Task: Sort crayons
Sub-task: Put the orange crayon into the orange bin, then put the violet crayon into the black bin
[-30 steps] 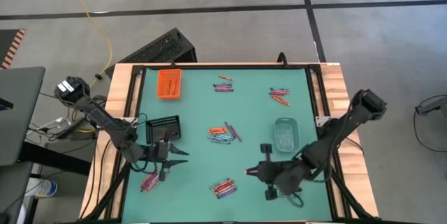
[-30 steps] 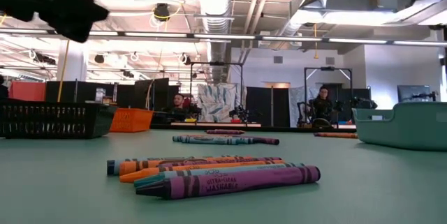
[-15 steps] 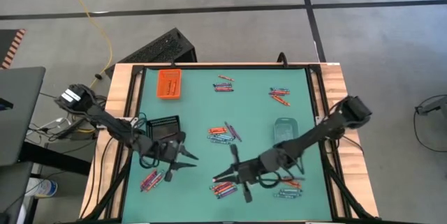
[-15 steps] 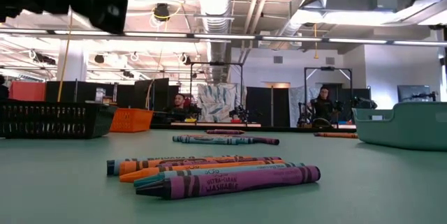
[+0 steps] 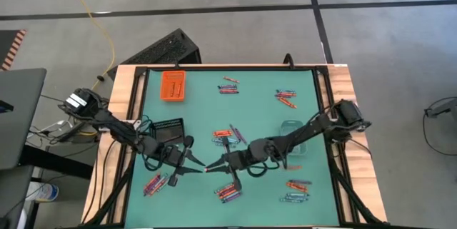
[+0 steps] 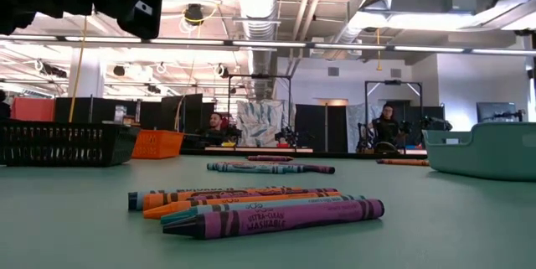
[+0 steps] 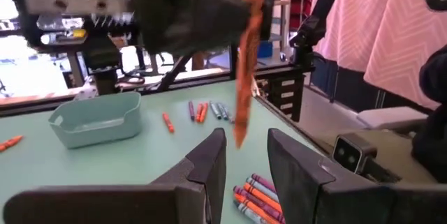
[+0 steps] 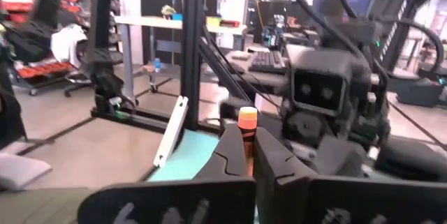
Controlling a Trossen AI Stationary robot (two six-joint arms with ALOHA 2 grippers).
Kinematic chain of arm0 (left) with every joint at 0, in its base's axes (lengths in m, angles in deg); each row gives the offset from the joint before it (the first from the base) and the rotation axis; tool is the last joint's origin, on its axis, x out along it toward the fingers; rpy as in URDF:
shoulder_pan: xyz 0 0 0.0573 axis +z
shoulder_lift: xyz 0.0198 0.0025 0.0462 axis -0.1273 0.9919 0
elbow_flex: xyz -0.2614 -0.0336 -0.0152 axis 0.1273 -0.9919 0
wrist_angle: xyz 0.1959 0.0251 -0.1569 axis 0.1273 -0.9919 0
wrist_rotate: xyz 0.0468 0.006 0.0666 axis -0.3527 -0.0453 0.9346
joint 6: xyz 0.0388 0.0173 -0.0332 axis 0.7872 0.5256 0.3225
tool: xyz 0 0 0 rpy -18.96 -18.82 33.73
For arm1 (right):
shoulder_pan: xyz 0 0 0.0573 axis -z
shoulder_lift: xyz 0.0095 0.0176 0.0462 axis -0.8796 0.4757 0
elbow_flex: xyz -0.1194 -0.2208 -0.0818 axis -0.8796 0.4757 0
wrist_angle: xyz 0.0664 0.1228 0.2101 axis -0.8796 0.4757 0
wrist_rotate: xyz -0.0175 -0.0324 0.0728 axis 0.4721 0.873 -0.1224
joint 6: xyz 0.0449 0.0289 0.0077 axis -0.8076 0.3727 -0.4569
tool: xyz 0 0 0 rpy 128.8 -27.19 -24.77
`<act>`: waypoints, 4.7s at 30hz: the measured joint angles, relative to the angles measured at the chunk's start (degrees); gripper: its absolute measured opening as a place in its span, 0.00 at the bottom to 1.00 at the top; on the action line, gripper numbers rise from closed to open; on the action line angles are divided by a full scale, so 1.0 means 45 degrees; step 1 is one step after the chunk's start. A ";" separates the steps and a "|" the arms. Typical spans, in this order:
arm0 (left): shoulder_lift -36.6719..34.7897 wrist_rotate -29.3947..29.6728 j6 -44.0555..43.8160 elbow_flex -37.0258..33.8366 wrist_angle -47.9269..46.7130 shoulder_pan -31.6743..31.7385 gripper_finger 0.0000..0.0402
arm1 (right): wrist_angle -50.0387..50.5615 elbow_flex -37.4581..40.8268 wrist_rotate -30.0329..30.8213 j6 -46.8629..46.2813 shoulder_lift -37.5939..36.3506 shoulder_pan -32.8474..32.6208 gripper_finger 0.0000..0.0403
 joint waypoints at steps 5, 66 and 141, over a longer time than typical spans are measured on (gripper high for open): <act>-0.0014 0.0005 -0.0024 0.0000 0.0015 0.0233 0.24 | -0.0177 -0.0005 -0.0016 0.0043 -0.0005 0.0381 0.01; -0.4619 -0.2379 -0.5294 0.4105 -1.9434 1.8117 0.04 | 1.1698 -0.0007 0.1778 -0.0605 -0.0868 -0.0011 0.34; -0.7105 0.4478 -0.6805 0.1098 -1.5462 -0.1361 0.35 | 0.9239 -0.0010 -0.0474 -0.2565 0.1443 -0.2744 0.32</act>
